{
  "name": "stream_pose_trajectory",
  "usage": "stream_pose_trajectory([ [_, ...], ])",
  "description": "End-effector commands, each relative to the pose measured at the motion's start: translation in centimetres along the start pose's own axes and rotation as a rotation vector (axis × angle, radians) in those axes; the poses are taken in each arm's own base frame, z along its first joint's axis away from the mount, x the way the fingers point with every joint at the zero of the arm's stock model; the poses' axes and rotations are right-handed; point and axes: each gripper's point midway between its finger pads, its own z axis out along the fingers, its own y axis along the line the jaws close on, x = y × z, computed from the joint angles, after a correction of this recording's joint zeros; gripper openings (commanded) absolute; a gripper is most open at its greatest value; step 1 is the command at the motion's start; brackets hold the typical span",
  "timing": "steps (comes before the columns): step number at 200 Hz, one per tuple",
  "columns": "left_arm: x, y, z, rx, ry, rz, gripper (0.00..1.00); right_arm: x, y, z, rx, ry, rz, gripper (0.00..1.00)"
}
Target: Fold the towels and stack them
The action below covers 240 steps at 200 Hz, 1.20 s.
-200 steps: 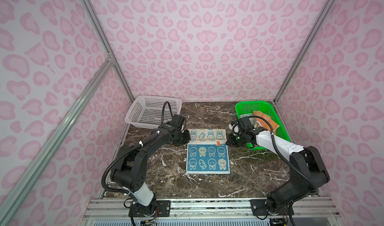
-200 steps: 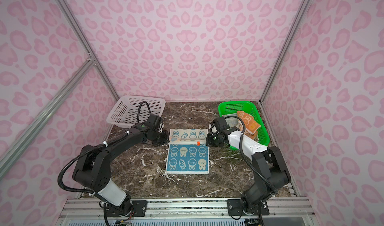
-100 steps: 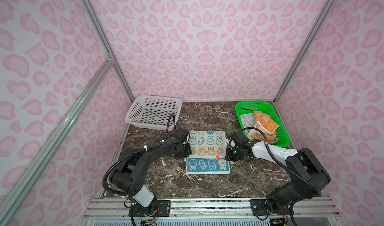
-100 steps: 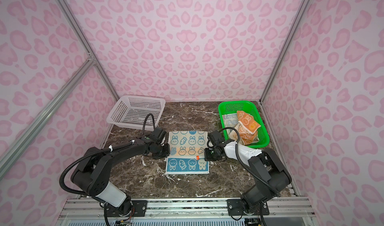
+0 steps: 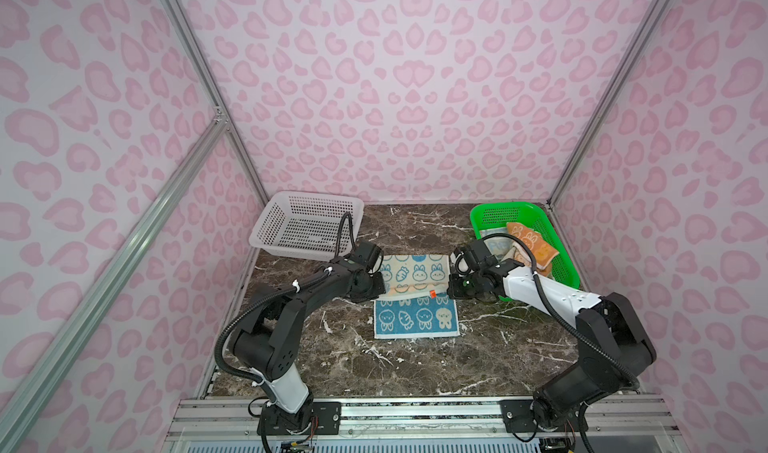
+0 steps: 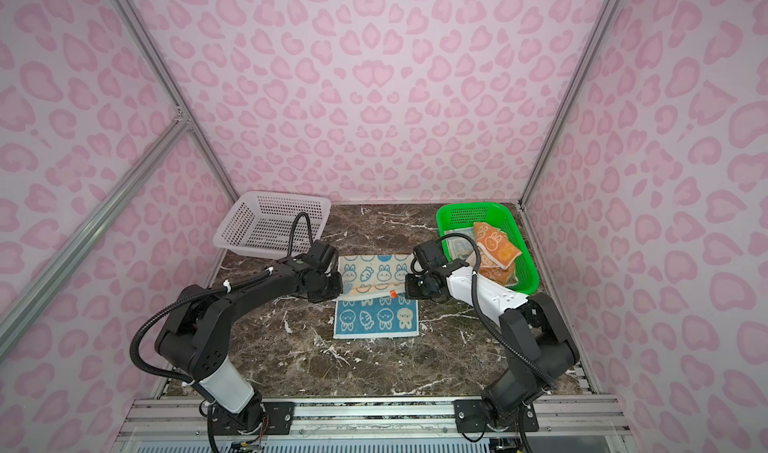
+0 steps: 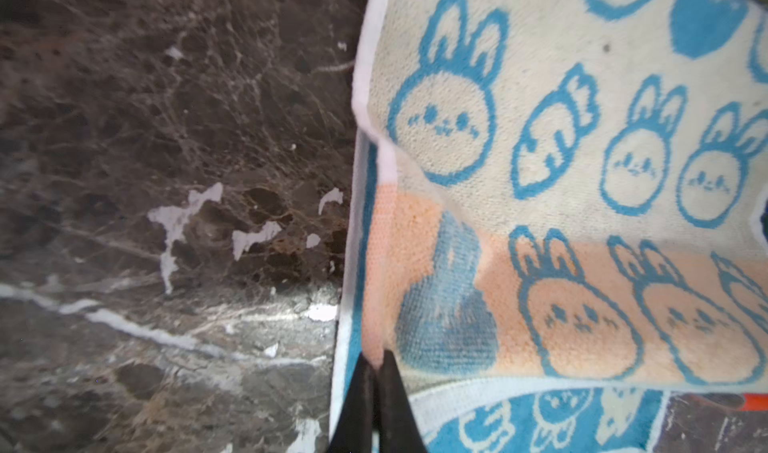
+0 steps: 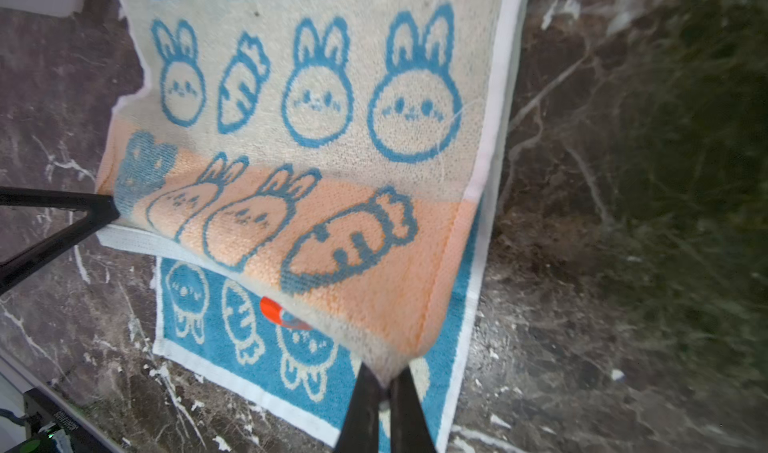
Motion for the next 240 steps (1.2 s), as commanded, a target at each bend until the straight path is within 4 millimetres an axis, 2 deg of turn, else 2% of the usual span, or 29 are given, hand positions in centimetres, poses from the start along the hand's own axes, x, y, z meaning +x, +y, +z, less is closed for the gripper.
stream_pose_trajectory([
  [1,0.2,0.0,-1.7,0.004,-0.015,0.007,0.03,1.0,-0.5,-1.2,0.030,0.025,-0.014,0.00],
  [23,1.0,0.1,-2.9,0.029,-0.024,0.000,0.03,1.8,-0.6,-2.0,0.028,0.018,-0.014,0.00],
  [41,2.1,-0.2,-3.1,0.054,-0.021,-0.002,0.02,3.2,-0.9,-1.8,0.031,0.030,-0.012,0.00],
  [80,5.9,0.9,-0.5,0.037,0.045,-0.007,0.03,7.4,-2.4,0.7,0.047,0.093,0.008,0.00],
  [107,7.2,1.7,1.1,0.011,0.084,-0.012,0.03,8.8,-2.9,2.2,0.039,0.125,0.030,0.00],
  [133,6.4,1.9,1.7,-0.022,0.073,-0.002,0.03,8.3,-3.3,3.1,0.047,0.129,0.032,0.00],
  [177,3.4,1.5,3.3,-0.047,0.088,-0.007,0.03,5.3,-3.2,4.3,0.033,0.125,0.046,0.00],
  [203,1.4,1.0,1.9,-0.052,0.050,0.001,0.03,3.5,-2.5,3.2,0.026,0.097,0.032,0.00],
  [240,1.0,0.4,-0.4,-0.017,0.016,0.001,0.03,2.9,-1.9,1.0,0.026,0.068,0.009,0.00],
])
